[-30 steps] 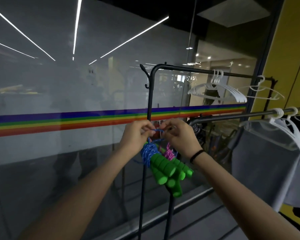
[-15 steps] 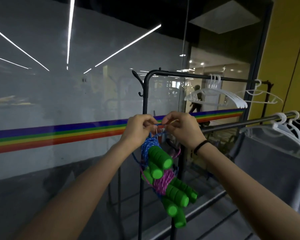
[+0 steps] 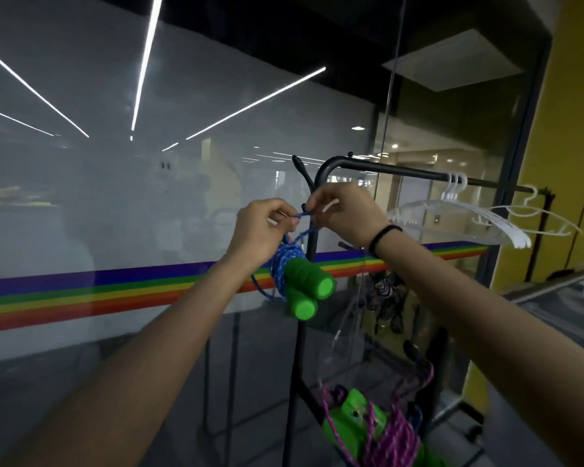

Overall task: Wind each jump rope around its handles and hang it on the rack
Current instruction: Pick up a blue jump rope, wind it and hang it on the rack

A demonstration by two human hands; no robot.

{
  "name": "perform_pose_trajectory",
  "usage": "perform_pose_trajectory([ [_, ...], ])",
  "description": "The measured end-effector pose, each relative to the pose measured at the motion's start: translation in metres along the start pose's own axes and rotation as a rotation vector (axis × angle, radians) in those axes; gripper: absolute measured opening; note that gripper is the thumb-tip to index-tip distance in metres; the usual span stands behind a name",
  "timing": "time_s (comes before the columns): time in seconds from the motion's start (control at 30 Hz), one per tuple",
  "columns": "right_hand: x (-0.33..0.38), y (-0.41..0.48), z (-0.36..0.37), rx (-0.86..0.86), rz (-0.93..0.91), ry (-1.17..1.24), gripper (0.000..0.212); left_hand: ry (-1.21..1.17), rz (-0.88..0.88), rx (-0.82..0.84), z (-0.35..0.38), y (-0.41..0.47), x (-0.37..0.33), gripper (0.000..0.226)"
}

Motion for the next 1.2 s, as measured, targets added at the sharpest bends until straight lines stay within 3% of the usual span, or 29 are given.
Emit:
perform_pose_trajectory([
  [0.33,-0.035,0.108,0.022,0.098,0.268,-0.413,0.019,-0.085,0.088,0.167,0.01,0.113,0.084,0.008],
  [0.57,-0.06,0.118,0.023,-0.025,0.388,-0.442,0.019,-0.123,0.135,0.279,0.043,0.153,0.102,0.012],
  [0.83,-0.073,0.1,0.056,-0.075,0.458,-0.425,0.016,-0.265,0.064,0.388,0.063,0.135,0.13,0.013],
  [1.03,-0.055,0.095,0.05,0.116,0.457,-0.5,0.023,-0.263,0.032,0.355,0.041,0.118,0.13,0.01],
  [1.2,-0.025,0.064,0.042,0.277,0.34,-0.486,0.025,-0.222,-0.054,0.377,0.022,0.079,0.126,0.016],
])
Point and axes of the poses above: each hand's wrist, its own y-axis towards the middle knuckle, its own z-axis out of the palm, x = y × z, the point moved 5 cm from there along y, towards the middle knuckle, and after that the axes turned 10 degrees about x, right-handed, at the moved point
